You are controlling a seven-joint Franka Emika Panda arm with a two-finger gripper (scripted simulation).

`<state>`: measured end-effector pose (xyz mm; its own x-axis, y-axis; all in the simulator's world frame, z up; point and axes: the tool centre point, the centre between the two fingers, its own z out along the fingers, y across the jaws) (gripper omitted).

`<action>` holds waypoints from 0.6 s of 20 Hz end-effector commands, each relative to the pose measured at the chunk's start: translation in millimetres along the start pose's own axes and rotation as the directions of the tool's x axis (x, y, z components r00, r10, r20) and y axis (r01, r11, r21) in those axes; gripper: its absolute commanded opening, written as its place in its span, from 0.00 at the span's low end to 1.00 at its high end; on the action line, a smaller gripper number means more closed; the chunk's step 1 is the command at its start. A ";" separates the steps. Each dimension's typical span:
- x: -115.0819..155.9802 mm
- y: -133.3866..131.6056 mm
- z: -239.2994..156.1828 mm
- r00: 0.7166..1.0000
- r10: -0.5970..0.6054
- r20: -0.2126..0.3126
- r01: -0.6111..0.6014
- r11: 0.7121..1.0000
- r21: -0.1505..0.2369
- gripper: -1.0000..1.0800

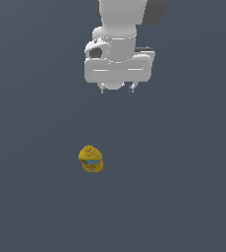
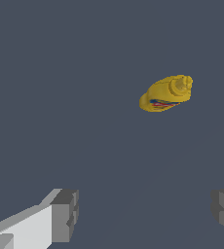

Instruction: Pick up the object and move it to a goal position.

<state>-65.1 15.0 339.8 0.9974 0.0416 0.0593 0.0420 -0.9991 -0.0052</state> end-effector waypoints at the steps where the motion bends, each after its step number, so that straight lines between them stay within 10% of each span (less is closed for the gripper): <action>1: 0.5 0.6 0.6 1.000 -0.005 0.001 0.005 1.000 0.000 0.96; 12: 13.5 8.1 7.3 0.992 -0.123 0.006 0.123 0.992 -0.003 0.96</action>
<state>-53.4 9.0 334.6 0.9884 0.1415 0.0548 0.1415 -0.9899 0.0037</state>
